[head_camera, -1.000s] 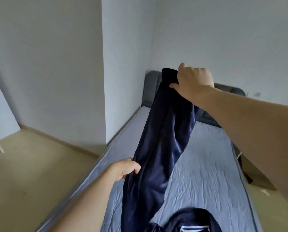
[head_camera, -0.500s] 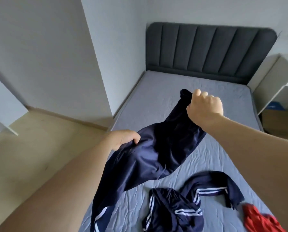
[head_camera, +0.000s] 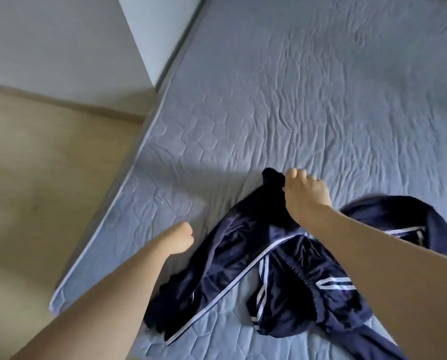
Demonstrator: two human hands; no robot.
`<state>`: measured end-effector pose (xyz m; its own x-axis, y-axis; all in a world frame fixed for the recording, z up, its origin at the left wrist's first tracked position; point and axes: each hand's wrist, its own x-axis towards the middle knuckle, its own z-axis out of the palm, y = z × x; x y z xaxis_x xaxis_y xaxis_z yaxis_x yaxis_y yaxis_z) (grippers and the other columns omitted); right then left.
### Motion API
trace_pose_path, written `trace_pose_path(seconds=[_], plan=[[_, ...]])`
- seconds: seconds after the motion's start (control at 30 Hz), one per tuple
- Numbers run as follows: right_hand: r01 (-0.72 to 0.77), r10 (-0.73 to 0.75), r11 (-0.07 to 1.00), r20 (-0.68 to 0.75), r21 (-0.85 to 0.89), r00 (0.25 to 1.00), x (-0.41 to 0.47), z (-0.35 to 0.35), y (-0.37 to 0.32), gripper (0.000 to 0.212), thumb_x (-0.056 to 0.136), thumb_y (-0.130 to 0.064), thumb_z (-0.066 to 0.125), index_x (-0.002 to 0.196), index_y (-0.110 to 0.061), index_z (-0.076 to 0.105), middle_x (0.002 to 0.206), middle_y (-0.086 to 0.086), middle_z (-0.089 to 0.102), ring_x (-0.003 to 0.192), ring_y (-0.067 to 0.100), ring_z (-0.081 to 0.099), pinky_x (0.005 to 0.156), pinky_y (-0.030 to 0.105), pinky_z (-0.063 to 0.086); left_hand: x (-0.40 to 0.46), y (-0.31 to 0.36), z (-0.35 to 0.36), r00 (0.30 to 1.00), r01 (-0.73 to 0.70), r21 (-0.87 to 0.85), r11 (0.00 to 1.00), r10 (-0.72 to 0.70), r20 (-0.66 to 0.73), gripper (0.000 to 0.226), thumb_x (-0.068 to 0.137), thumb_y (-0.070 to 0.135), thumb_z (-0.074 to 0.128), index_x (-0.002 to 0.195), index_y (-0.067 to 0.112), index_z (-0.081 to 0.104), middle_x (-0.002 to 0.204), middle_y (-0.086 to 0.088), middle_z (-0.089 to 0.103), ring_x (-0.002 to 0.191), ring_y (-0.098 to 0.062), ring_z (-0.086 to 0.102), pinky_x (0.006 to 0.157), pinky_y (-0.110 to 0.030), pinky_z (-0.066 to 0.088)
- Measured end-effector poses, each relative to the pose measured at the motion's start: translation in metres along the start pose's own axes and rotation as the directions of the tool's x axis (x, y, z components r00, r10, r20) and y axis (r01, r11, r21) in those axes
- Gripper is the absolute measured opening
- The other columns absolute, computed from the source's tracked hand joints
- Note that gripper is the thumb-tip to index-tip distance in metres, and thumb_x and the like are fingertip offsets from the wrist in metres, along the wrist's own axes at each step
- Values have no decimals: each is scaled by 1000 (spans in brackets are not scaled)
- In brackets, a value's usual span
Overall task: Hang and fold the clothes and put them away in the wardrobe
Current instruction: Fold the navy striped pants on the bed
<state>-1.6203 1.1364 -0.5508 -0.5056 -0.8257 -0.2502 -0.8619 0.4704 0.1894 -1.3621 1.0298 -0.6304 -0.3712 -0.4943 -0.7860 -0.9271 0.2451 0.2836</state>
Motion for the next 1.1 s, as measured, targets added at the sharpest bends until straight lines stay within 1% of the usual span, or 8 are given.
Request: trace_pose_path(seconds=[0.13, 0.23, 0.4, 0.53, 0.6, 0.7, 0.87, 1.1], plan=[[15, -51, 974, 156, 227, 986, -3, 52, -62, 32, 97, -13, 42, 125, -6, 32, 123, 14, 52, 105, 36, 58, 67, 35, 34, 14, -67, 61, 978, 170, -160, 972, -146, 151, 82, 77, 58, 63, 145, 28, 29, 145, -4, 39, 126, -23, 45, 101, -34, 37], [-3, -59, 961, 217, 277, 974, -13, 80, -96, 34, 99, -20, 41, 127, -5, 28, 122, 14, 54, 101, 34, 61, 65, 33, 34, 12, -81, 100, 989, 104, 27, 994, -106, 104, 112, 56, 73, 68, 147, 31, 20, 150, 0, 31, 136, -26, 34, 107, -42, 35], [-132, 23, 916, 279, 378, 960, -20, 101, -123, 33, 100, -25, 40, 124, -3, 31, 113, 14, 60, 96, 32, 63, 65, 31, 36, 12, -98, 112, 995, 64, 262, 963, -40, -96, 24, 90, 27, 46, 110, 15, 51, 119, -9, 61, 108, -31, 57, 85, -36, 42], [-207, 78, 887, 310, 412, 948, -15, 102, -129, 34, 99, -24, 42, 122, -1, 30, 114, 16, 60, 99, 34, 61, 67, 32, 36, 21, -120, 101, 993, 76, -37, 996, -73, 88, 33, 81, 44, 54, 101, 19, 46, 110, -2, 58, 96, -26, 57, 74, -33, 42], [-236, 96, 877, 329, 418, 939, -14, 103, -133, 34, 99, -23, 42, 122, -1, 30, 114, 16, 60, 99, 34, 61, 67, 34, 36, 17, -119, 110, 981, 76, 58, 995, -85, 176, 60, 69, 58, 61, 113, 21, 44, 120, 3, 52, 109, -26, 55, 81, -36, 45], [-208, 92, 905, 307, 371, 947, -13, 112, -143, 36, 99, -25, 41, 125, -3, 30, 114, 14, 59, 98, 32, 62, 67, 33, 39, 16, -116, 126, 999, -41, 235, 971, 35, 29, 25, 88, 36, 52, 103, 16, 51, 116, -6, 60, 108, -31, 56, 82, -37, 45], [-210, 103, 918, 306, 338, 946, -19, 133, -146, 37, 100, -26, 40, 126, -3, 28, 112, 12, 58, 93, 33, 62, 64, 35, 42, 28, -139, 94, 981, 186, -658, 730, -181, 78, 22, 77, 14, 48, 57, 16, 41, 53, -1, 43, 57, -21, 40, 54, -31, 24], [-235, 121, 905, 316, 356, 941, -20, 136, -151, 32, 99, -24, 41, 120, -4, 30, 114, 15, 57, 99, 36, 60, 69, 39, 43, 12, -206, 75, 898, 437, -704, 560, -319, 304, 33, 86, 54, 57, 99, 24, 54, 98, 1, 55, 91, -22, 57, 65, -32, 48]])
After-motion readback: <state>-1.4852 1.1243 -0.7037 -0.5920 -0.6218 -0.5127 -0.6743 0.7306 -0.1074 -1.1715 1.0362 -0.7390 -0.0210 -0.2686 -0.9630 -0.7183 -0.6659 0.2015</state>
